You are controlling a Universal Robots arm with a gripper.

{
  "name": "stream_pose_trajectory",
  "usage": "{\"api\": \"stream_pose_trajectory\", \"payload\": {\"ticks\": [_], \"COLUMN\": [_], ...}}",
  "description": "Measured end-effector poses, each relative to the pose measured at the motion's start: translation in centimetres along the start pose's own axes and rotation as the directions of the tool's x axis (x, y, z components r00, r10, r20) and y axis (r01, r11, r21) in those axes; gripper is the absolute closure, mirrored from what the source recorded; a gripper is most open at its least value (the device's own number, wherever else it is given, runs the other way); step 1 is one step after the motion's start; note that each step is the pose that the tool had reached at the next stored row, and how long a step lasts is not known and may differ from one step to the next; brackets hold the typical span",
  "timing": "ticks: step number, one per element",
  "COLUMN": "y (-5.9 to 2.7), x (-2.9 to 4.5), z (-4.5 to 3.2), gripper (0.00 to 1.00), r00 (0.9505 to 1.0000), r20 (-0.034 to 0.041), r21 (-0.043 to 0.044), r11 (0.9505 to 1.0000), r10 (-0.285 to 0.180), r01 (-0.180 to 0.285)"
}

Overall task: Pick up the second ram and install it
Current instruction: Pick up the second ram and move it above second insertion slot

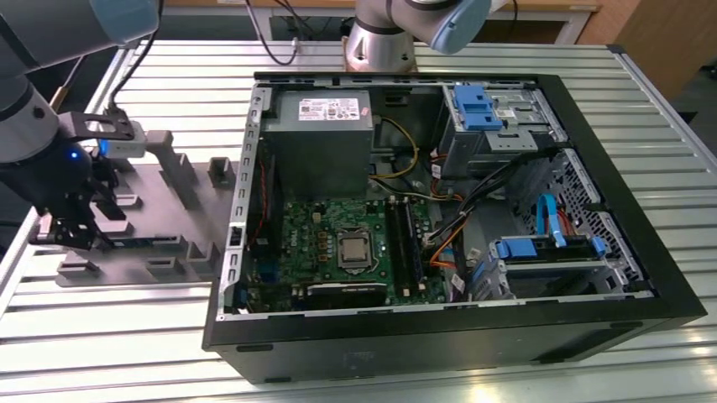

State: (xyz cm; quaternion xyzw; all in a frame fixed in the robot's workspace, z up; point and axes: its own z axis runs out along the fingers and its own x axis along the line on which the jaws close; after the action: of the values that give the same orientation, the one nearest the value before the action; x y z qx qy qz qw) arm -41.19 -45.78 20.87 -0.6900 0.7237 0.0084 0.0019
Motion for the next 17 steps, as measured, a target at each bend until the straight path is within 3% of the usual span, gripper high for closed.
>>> {"api": "stream_pose_trajectory", "payload": {"ticks": [6,7,14,15,17], "y": [-0.01,-0.01,-0.01,-0.02,-0.02], "x": [0.06,0.07,0.08,0.09,0.09], "z": [0.46,0.52,0.87,0.92,1.03], "gripper": [0.51,0.58,0.59,0.66,0.66], "r00": [1.0000,1.0000,1.0000,1.0000,1.0000], "r20": [-0.0002,-0.0003,-0.0008,-0.0013,-0.0022], "r21": [0.0001,0.0000,0.0001,0.0002,0.0001], "r11": [1.0000,1.0000,1.0000,1.0000,1.0000], "r10": [0.000,0.000,0.000,0.000,0.000], "r01": [0.000,0.000,0.000,0.000,0.000]}}
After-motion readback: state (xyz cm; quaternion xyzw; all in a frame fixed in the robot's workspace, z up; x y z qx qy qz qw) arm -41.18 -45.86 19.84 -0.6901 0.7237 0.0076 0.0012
